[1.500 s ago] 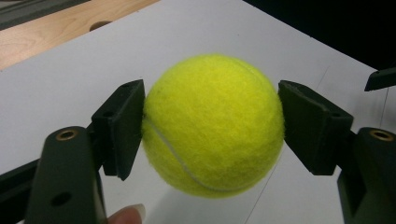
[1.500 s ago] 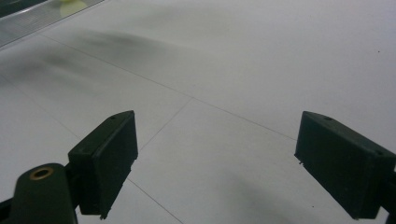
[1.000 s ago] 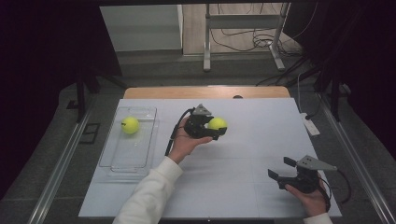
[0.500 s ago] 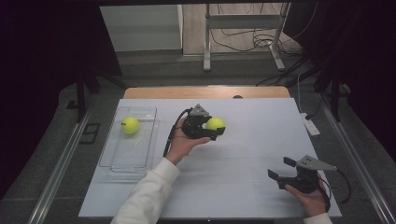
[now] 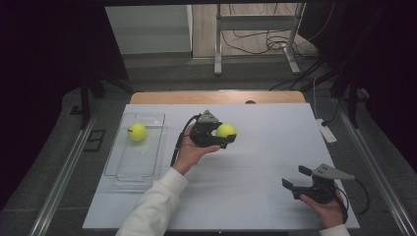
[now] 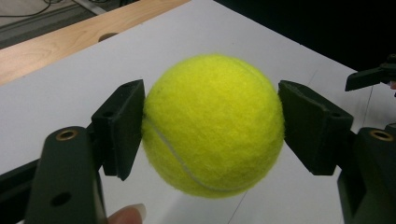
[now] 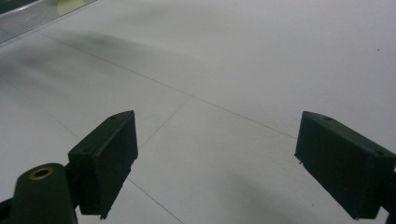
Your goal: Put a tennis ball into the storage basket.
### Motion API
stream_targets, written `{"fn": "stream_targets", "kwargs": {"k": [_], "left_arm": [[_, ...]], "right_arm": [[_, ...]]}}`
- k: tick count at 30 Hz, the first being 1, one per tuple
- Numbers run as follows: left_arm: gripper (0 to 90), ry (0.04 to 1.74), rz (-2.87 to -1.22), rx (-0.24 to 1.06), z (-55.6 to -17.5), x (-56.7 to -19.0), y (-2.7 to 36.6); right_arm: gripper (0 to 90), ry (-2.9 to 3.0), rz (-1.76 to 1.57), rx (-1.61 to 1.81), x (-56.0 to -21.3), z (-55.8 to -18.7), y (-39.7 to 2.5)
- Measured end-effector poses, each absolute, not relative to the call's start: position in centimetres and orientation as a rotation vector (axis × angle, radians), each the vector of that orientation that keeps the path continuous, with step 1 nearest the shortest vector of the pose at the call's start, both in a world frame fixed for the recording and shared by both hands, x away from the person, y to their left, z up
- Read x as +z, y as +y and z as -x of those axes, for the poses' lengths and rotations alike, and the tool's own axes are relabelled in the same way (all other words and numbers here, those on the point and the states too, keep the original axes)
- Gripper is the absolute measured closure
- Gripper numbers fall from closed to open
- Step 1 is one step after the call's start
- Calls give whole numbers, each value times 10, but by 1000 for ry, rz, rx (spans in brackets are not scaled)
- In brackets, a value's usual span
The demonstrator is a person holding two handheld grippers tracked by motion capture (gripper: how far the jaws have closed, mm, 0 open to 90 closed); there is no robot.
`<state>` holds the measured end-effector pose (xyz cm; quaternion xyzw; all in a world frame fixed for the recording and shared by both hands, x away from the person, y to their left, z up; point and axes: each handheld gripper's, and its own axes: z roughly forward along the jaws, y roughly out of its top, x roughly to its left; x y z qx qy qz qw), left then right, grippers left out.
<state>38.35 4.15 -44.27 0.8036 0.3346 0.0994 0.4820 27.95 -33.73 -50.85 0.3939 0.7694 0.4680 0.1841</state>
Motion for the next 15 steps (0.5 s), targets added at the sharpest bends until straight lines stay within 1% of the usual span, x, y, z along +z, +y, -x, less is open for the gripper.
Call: {"fn": "stream_targets", "kwargs": {"k": [15], "left_arm": [[274, 823, -1948, 248, -379, -442, 48]], "right_arm": [[134, 2173, -1111, 1312, -509, -280, -337]]}}
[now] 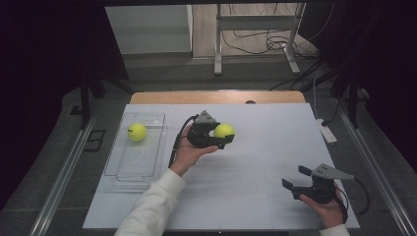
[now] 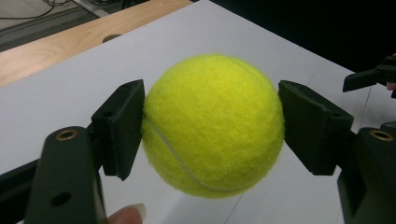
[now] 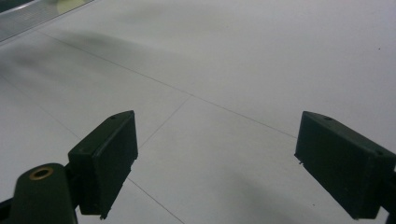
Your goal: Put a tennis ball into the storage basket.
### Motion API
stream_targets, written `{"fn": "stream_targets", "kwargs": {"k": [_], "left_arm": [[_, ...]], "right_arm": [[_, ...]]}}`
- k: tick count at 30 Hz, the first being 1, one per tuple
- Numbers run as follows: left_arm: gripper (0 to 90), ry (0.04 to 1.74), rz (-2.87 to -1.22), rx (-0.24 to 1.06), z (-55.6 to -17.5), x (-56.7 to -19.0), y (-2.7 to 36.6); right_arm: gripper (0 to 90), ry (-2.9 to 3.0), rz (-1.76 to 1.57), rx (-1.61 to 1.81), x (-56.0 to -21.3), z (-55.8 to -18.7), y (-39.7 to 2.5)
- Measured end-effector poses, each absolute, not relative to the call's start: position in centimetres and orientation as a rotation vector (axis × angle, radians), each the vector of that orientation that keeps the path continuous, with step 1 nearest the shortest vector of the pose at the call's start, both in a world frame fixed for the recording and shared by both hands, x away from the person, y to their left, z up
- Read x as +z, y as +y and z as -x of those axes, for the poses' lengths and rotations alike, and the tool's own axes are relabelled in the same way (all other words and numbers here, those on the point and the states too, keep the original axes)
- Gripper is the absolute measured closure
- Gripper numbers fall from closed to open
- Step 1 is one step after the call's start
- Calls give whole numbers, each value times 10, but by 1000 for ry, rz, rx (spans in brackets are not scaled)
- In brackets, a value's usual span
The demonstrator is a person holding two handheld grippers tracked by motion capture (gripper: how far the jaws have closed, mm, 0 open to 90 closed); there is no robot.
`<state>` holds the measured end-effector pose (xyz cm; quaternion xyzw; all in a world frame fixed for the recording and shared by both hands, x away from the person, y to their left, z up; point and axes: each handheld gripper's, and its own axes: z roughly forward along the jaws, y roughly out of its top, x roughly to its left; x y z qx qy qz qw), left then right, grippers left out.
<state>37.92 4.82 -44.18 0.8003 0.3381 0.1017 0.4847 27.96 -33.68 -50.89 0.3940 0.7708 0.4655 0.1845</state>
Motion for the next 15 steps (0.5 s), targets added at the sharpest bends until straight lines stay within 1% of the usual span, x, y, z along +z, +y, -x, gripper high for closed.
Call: {"fn": "stream_targets", "kwargs": {"k": [15], "left_arm": [[274, 829, -1923, 257, -374, -439, 59]], "right_arm": [[134, 2171, -1112, 1311, -509, -279, -337]]}}
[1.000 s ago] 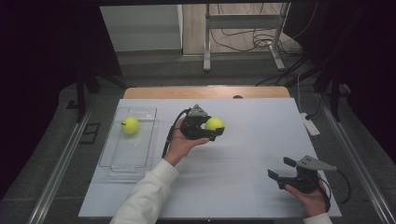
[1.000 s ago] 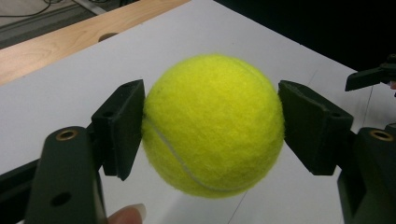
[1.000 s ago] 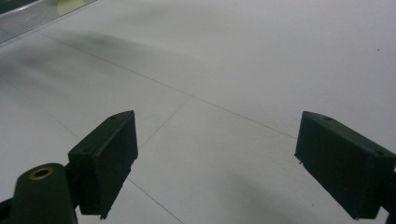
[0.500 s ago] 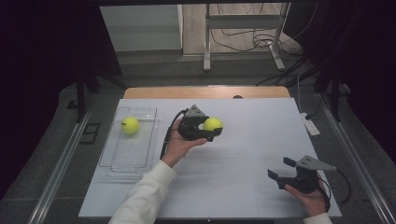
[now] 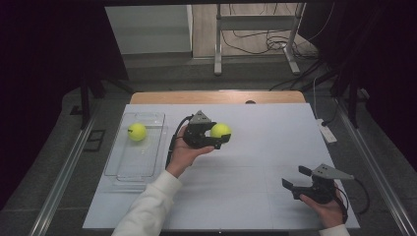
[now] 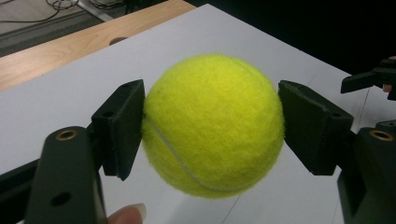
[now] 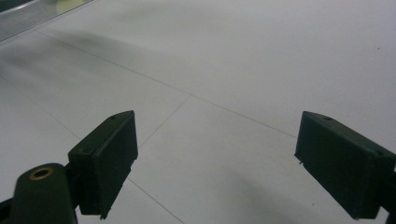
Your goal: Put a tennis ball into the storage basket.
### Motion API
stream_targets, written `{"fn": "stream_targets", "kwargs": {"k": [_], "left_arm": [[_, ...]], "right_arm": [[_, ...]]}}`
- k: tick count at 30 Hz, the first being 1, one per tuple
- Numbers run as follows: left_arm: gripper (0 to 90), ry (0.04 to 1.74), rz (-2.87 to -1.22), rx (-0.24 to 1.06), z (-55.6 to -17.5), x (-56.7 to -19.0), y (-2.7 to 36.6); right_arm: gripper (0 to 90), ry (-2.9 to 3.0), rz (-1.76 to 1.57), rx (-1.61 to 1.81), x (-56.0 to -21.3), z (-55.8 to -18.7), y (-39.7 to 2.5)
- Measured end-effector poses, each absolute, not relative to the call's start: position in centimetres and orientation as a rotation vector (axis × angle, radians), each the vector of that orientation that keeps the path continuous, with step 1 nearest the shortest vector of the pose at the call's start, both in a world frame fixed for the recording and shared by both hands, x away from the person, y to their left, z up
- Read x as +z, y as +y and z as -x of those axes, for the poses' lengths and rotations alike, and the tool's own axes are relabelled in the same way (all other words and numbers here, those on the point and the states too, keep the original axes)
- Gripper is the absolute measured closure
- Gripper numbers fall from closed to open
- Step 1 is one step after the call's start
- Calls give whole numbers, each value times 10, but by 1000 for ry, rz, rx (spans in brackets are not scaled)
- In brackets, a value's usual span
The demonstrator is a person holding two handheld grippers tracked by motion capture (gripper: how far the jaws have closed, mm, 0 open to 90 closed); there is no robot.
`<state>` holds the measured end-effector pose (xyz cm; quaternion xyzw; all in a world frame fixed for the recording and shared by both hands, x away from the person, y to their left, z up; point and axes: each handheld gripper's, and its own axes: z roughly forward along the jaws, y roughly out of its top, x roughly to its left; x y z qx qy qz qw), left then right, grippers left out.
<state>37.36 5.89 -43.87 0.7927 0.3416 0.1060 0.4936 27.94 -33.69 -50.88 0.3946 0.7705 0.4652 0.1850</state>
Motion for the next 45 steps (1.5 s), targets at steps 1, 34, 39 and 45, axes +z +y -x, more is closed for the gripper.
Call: {"fn": "stream_targets", "kwargs": {"k": [1, 34, 39, 45], "left_arm": [[274, 830, -1922, 256, -373, -439, 60], [274, 862, -1888, 289, -363, -437, 89], [274, 870, -1880, 294, -362, -437, 94], [274, 878, -1876, 298, -362, -439, 98]], "right_arm": [[134, 2171, -1112, 1311, -509, -279, -337], [134, 2171, -1116, 1304, -509, -279, -336], [134, 2169, -1116, 1308, -508, -279, -335], [134, 2169, -1117, 1307, -509, -279, -336]]}}
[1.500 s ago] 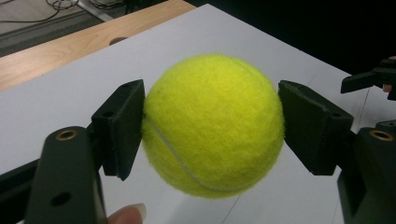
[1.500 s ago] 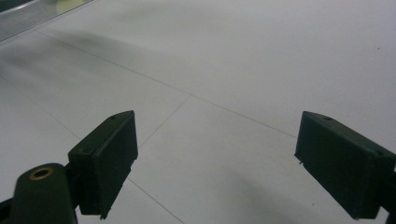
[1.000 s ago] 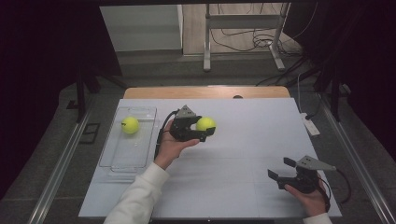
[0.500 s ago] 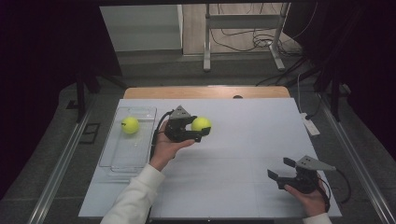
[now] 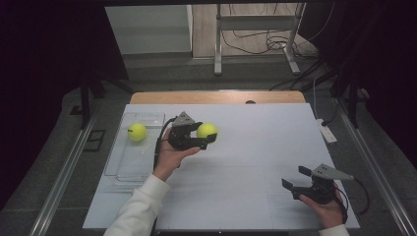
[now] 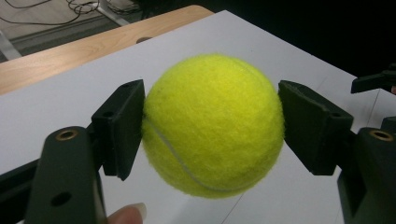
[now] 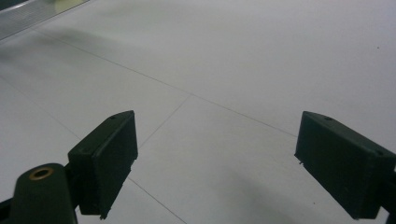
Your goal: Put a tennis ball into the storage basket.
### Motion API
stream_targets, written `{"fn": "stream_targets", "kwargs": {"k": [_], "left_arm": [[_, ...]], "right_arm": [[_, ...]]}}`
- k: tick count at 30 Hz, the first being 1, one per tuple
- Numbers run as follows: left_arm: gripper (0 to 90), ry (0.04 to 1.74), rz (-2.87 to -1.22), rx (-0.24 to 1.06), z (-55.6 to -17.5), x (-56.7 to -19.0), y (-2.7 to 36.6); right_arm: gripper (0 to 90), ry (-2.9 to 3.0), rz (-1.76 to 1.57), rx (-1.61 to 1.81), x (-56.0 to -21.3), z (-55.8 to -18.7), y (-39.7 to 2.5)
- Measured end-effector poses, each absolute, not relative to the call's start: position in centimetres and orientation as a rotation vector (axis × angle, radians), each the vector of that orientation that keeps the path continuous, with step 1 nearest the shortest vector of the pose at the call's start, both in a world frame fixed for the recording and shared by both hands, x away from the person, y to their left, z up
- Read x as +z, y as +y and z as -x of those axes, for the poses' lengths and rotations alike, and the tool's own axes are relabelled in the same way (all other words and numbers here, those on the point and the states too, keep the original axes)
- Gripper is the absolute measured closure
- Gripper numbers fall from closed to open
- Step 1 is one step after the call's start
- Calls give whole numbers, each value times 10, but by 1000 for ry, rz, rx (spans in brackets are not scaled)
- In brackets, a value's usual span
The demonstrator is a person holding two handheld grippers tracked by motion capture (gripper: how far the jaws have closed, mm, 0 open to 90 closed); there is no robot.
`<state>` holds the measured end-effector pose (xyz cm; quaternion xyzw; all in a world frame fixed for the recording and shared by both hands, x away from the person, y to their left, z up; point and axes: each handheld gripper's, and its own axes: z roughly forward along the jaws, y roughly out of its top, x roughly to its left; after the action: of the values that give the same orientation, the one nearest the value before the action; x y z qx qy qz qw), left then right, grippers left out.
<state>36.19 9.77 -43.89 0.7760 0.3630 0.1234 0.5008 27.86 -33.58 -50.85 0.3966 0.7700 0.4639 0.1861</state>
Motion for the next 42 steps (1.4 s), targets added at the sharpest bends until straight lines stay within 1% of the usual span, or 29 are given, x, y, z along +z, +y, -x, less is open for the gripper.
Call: {"fn": "stream_targets", "kwargs": {"k": [42], "left_arm": [[274, 939, -1807, 362, -346, -430, 138]], "right_arm": [[134, 2170, -1110, 1304, -508, -278, -336]]}}
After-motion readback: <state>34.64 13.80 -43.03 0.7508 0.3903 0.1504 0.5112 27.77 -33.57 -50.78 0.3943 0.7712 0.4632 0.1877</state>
